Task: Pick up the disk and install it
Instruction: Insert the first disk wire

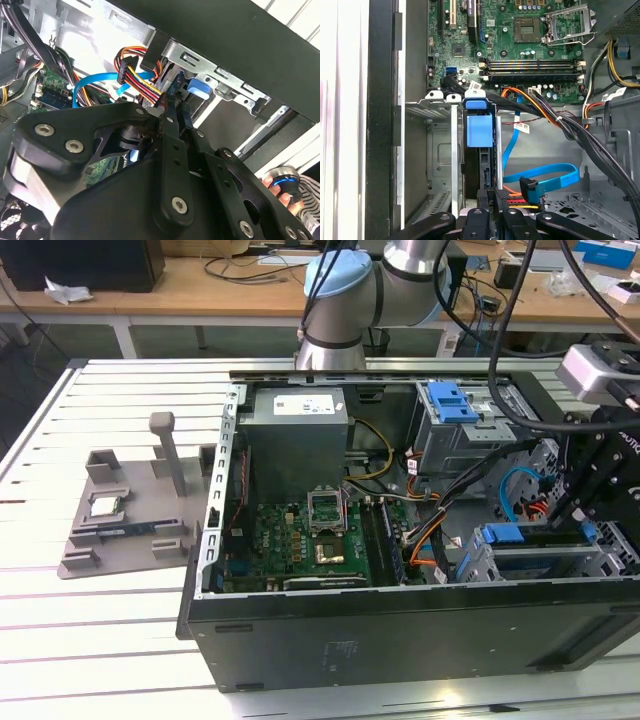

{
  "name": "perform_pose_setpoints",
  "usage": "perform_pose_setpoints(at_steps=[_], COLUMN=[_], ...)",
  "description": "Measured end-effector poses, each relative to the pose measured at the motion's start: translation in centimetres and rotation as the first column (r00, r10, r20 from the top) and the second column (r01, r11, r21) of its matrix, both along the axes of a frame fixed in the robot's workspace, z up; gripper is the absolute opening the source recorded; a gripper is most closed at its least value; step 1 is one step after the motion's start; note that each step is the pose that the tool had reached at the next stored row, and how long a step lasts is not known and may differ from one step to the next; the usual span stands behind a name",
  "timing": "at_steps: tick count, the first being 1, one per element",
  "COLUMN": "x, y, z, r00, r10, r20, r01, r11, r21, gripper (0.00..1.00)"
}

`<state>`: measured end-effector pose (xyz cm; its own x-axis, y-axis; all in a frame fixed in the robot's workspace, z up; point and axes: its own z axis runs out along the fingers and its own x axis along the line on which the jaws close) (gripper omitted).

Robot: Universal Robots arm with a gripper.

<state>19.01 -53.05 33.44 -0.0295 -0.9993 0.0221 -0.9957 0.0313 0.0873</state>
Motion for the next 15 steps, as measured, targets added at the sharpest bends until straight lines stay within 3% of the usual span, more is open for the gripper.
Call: perform_pose_setpoints(at_steps=[3, 4, 5, 7, 12, 13, 15], x=[0.0, 0.0, 0.0, 0.0, 0.0, 0.0, 0.0], y=[0.01, 0.01, 0.0, 0.0, 0.17, 0.19, 0.24], z=[-0.09, -0.06, -0.01, 0.34, 2.18, 2.84, 4.12], r00=[1.0, 1.0, 1.0, 1.0, 1.0, 1.0, 1.0], r10=[0.0, 0.0, 0.0, 0.0, 0.0, 0.0, 0.0], r20=[-0.0003, -0.0001, -0.0001, -0.0001, -0.0001, 0.0, 0.0], r01=[0.0, 0.0, 0.0, 0.0, 0.0, 0.0, 0.0], r11=[1.0, 1.0, 1.0, 1.0, 1.0, 1.0, 1.0], r21=[0.0017, 0.001, 0.0002, 0.0004, 0.0002, 0.0005, 0.0003], gripper=[0.18, 0.25, 0.25, 0.25, 0.23, 0.11, 0.11])
